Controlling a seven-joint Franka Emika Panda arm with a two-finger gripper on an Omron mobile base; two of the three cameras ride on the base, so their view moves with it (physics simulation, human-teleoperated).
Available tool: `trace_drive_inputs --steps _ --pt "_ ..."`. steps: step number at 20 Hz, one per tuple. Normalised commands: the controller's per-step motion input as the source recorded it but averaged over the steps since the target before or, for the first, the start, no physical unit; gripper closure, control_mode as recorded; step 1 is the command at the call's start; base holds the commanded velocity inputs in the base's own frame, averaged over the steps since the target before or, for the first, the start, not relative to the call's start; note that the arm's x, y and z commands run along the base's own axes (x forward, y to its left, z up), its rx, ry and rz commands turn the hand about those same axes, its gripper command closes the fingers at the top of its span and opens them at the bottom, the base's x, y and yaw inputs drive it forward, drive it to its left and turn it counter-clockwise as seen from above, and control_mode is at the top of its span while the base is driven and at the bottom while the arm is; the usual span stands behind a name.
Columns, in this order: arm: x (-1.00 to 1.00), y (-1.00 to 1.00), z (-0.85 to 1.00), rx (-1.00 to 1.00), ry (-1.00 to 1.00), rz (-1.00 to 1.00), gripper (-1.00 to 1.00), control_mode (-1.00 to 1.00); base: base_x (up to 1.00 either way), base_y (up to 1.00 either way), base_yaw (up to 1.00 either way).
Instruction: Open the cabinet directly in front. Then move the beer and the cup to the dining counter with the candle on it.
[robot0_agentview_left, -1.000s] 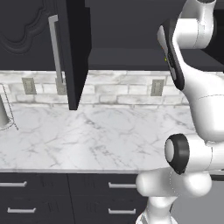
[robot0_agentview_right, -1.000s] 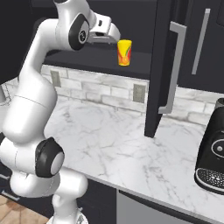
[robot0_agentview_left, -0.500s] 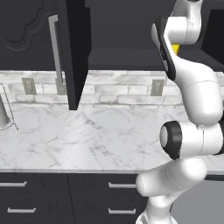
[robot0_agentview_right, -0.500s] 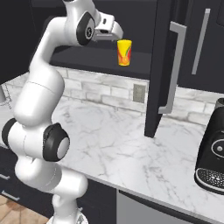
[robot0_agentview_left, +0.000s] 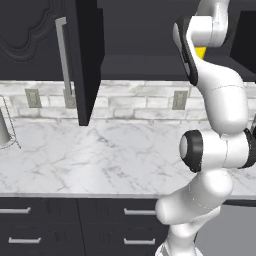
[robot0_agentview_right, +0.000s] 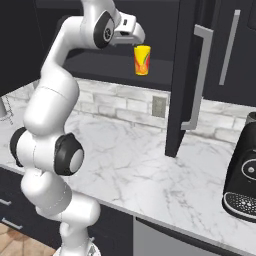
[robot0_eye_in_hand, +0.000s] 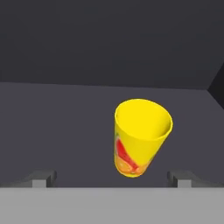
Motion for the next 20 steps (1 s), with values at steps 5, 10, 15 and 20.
trace_drive_inputs --steps 5,10,15,20 --pt "0.05 -0.07 -0.29 -0.01 0.01 0.00 -1.00 -1.00 0.00 0.00 0.00" --pt "0.09 -0.07 -0.07 0.00 0.00 0.00 -1.00 -1.00 0.00 0.00 0.00" --pt "0.01 0.00 -0.21 0.00 0.00 0.00 -1.00 -1.00 0.00 0.00 0.00" --pt "-0.01 -0.16 -0.04 0.01 -0.01 0.00 -1.00 -1.00 0.00 0.00 0.00"
